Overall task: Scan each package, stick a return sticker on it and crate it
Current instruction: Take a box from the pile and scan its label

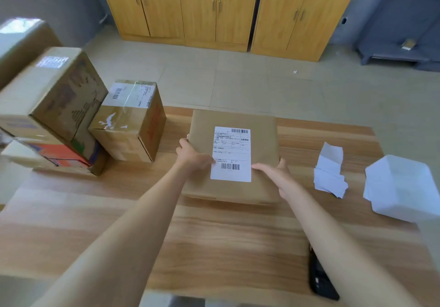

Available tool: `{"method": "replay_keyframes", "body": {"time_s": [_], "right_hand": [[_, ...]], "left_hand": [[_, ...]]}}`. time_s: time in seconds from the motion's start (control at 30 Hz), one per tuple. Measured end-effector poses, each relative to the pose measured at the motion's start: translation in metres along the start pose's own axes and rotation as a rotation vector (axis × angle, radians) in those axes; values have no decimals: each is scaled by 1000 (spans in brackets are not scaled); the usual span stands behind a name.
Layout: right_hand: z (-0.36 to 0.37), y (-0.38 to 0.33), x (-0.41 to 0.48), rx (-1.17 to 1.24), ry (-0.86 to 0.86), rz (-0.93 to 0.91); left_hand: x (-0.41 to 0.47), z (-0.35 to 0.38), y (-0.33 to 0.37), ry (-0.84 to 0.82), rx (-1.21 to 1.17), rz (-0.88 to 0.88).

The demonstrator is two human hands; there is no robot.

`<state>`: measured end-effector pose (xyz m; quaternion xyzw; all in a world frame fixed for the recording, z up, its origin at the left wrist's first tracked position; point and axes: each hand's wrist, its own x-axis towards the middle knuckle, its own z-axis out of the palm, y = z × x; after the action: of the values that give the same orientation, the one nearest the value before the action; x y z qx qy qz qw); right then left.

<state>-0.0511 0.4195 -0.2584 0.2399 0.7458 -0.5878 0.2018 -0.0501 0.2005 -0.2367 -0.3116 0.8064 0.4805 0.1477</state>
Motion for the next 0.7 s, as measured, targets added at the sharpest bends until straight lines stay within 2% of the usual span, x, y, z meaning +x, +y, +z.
{"method": "replay_keyframes", "body": {"time_s": [0.3,0.6,0.7], "right_hand": [[-43,82,-49,-13,-57,58],[-44,111,-36,-26,-113,93],[-46,110,-28,-24,-137,115]], "left_hand": [[-67,49,-62,-18,-14,-70],[-53,58,-95,-21,-78,-110],[-46,59,-86,-65,39,-158]]}}
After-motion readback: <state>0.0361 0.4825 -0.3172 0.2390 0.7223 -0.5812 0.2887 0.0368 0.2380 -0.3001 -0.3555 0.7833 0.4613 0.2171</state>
